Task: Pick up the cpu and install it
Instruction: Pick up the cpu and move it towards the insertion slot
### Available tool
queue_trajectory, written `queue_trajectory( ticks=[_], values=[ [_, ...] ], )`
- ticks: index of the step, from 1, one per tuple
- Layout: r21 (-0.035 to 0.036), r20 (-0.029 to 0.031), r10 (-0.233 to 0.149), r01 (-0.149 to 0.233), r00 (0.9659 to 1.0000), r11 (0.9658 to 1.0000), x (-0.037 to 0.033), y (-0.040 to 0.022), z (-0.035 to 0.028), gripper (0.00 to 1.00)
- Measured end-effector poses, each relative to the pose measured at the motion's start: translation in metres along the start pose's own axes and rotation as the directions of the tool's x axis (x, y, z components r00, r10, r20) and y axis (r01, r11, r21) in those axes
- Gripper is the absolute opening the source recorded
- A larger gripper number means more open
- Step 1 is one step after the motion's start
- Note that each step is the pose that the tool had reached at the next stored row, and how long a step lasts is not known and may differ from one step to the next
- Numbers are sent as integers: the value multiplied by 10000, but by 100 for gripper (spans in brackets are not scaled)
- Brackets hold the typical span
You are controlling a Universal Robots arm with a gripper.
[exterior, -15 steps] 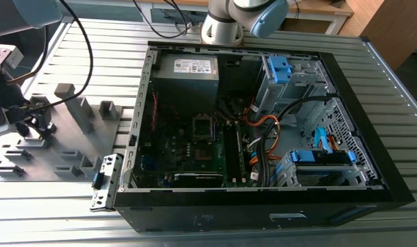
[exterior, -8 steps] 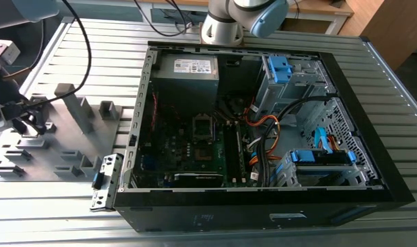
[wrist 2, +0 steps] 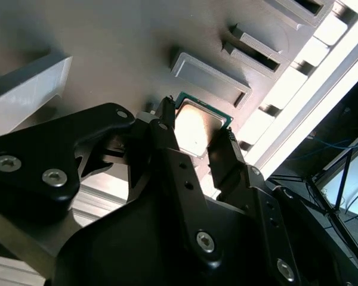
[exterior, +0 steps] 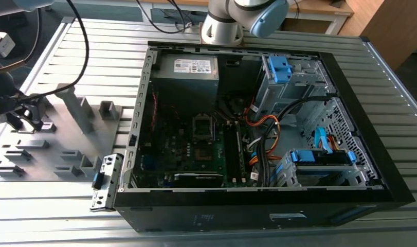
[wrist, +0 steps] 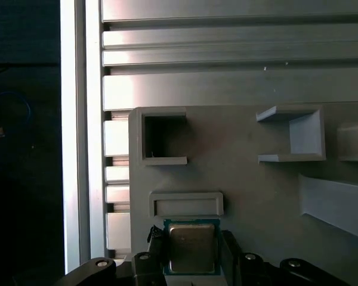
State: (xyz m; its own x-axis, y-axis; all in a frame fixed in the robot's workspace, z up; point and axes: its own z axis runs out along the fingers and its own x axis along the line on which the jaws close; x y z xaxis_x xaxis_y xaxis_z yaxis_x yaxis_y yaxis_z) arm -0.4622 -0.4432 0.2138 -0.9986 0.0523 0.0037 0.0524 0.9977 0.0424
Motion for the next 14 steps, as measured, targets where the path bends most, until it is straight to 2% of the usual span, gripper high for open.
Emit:
queue_trajectory(
  ticks=[12,14],
  values=[
    [-2,-1,0,0,10000,10000,0,0,-1,47],
    [0,-3,0,0,10000,10000,1,0,-23,47]
  ],
)
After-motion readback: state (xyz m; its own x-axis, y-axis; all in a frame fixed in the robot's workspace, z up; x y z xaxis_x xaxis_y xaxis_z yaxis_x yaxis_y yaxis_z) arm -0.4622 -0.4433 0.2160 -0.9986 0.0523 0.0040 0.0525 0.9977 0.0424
